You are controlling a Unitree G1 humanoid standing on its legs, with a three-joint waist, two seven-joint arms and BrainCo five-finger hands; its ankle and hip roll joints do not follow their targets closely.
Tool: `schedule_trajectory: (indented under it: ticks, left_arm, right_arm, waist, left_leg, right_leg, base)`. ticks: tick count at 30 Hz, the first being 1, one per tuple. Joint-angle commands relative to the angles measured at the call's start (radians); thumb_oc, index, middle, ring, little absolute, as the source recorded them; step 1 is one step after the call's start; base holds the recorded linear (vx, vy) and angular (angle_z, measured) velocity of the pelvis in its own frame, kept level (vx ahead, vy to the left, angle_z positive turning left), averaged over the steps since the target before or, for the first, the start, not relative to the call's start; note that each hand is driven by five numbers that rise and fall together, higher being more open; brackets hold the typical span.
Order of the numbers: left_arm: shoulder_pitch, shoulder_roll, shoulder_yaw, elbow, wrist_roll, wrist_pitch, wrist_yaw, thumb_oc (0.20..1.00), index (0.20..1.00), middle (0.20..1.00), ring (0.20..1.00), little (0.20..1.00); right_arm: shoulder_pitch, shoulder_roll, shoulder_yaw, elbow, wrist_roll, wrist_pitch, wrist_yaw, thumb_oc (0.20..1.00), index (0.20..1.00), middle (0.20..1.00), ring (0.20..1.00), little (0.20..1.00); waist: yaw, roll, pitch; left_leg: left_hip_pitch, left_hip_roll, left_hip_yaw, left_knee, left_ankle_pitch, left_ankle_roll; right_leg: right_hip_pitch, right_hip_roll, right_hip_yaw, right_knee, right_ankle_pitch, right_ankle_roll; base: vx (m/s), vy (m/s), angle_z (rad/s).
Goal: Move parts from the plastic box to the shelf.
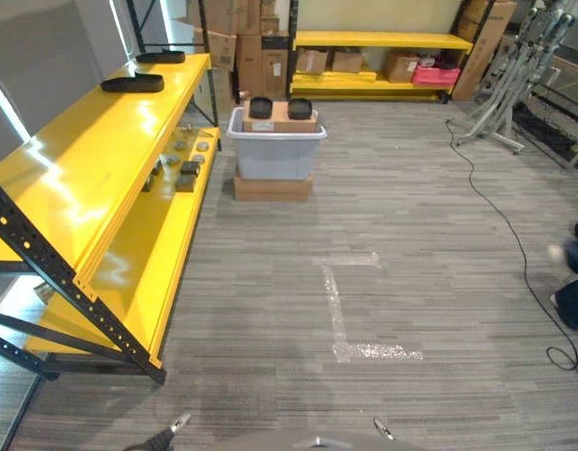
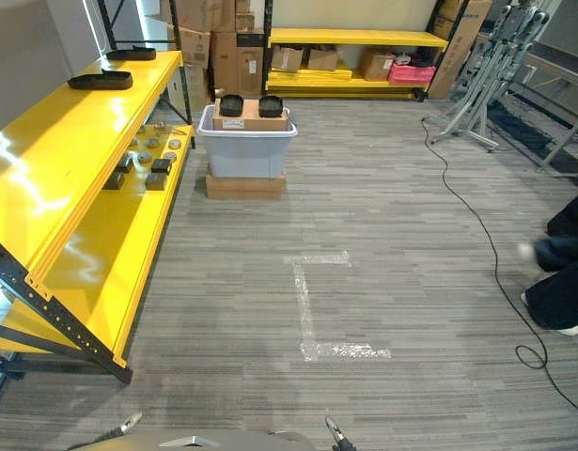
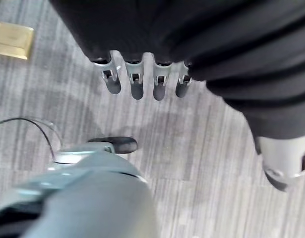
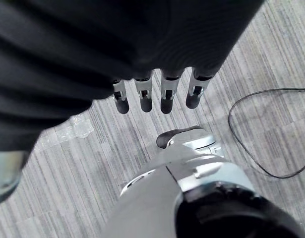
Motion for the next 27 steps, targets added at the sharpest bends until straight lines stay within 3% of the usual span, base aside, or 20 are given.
schedule_trajectory:
  ticks: [1, 11, 16, 20, 21, 22, 27]
  left_arm:
    - [-0.056, -0.001, 0.005, 0.028, -0.048, -0.009, 0.004, 1.000, 1.000, 1.000, 1.000, 1.000]
    - [-0.042, 0.004, 0.055, 0.043, -0.110, 0.005, 0.092, 1.000, 1.000, 1.000, 1.000, 1.000]
    - [-0.034, -0.006, 0.055, 0.046, -0.088, -0.037, 0.106, 1.000, 1.000, 1.000, 1.000, 1.000]
    - [-0.039, -0.016, 0.033, 0.032, -0.084, -0.072, 0.077, 1.000, 1.000, 1.000, 1.000, 1.000]
    - [-0.042, -0.019, 0.026, 0.026, -0.096, -0.084, 0.072, 1.000, 1.000, 1.000, 1.000, 1.000]
    - [-0.049, -0.023, 0.015, 0.012, -0.109, -0.106, 0.066, 1.000, 1.000, 1.000, 1.000, 1.000]
    - [-0.074, -0.020, -0.034, -0.033, -0.097, -0.136, 0.103, 1.000, 1.000, 1.000, 1.000, 1.000]
  right_arm:
    - [-0.069, -0.052, 0.013, 0.054, -0.001, 0.024, 0.080, 1.000, 1.000, 1.000, 1.000, 1.000]
    - [-0.069, -0.052, 0.010, 0.069, -0.004, -0.005, 0.026, 1.000, 1.000, 1.000, 1.000, 1.000]
    - [-0.067, -0.046, -0.002, 0.083, 0.039, 0.025, 0.035, 1.000, 1.000, 1.000, 1.000, 1.000]
    - [-0.078, -0.039, 0.005, 0.083, 0.066, 0.089, 0.038, 1.000, 1.000, 1.000, 1.000, 1.000]
    - [-0.080, -0.037, 0.002, 0.083, 0.052, 0.073, 0.001, 1.000, 1.000, 1.000, 1.000, 1.000]
    - [-0.089, -0.047, -0.003, 0.090, 0.027, 0.011, -0.042, 1.000, 1.000, 1.000, 1.000, 1.000]
    - [-0.121, -0.057, 0.027, 0.026, 0.015, -0.087, -0.037, 1.000, 1.000, 1.000, 1.000, 1.000]
  waist:
    - [-0.015, 0.009, 0.073]
    - [-0.015, -0.002, 0.062]
    - [-0.015, -0.007, 0.072]
    - [-0.014, -0.008, 0.066]
    - [-0.014, -0.008, 0.063]
    - [-0.011, -0.005, 0.063]
    - [-0.006, 0.001, 0.071]
  left_leg:
    - [0.040, -0.010, 0.061, -0.039, -0.054, -0.013]
    - [0.037, -0.005, 0.064, -0.041, -0.051, -0.019]
    - [0.035, 0.001, 0.069, -0.041, -0.053, -0.017]
    - [0.044, 0.001, 0.075, -0.041, -0.058, -0.018]
    - [0.047, 0.000, 0.077, -0.041, -0.059, -0.017]
    - [0.051, 0.000, 0.076, -0.041, -0.059, -0.017]
    - [0.056, -0.004, 0.067, -0.035, -0.061, -0.010]
  right_leg:
    - [0.135, -0.001, -0.029, -0.145, -0.014, 0.046]
    - [0.135, 0.006, -0.024, -0.151, -0.009, 0.049]
    - [0.131, 0.012, -0.017, -0.147, -0.009, 0.045]
    - [0.139, 0.010, -0.016, -0.155, -0.007, 0.047]
    - [0.141, 0.010, -0.016, -0.155, -0.008, 0.047]
    - [0.144, 0.009, -0.020, -0.153, -0.010, 0.046]
    - [0.148, 0.006, -0.028, -0.144, -0.014, 0.042]
  base:
    - [0.00, 0.000, 0.00]
    - [0.02, -0.005, 0.02]
    - [-0.01, -0.002, -0.04]
    - [0.00, -0.014, -0.04]
    - [0.02, -0.006, -0.10]
    - [0.01, 0.002, -0.08]
    - [-0.02, 0.013, 0.01]
